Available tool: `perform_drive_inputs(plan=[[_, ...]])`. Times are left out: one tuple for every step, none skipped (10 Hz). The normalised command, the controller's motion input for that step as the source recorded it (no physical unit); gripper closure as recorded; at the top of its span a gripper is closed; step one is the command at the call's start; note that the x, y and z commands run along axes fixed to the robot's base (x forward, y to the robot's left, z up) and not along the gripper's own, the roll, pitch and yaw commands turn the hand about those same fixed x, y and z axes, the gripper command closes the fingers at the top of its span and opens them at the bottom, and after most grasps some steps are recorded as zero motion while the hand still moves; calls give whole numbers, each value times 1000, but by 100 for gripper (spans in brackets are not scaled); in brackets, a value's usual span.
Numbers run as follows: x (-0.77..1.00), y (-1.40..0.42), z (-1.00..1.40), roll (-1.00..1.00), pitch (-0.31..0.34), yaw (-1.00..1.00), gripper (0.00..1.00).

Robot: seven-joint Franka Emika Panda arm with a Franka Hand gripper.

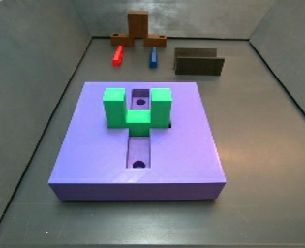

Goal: Pick up the brown object. Move up. Move to above the board. Insert the brown object.
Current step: Pick up the brown object.

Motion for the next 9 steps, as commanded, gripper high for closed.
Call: perform_drive_inputs(plan=[[0, 0, 31, 0, 0, 0, 0], [0, 0, -23, -6, -6, 0, 0], [0, 0, -54, 0, -3, 0, 0], [-503, 363, -206, -320, -239, -200, 0], [0, 806, -243, -474, -106, 0, 0], [-57, 894, -240, -334, -59, 0, 0], [0, 957, -277, -224, -37, 0, 0], [0, 909, -334, -127, 0, 29, 0], [0, 571, -331, 13, 0, 69, 0]])
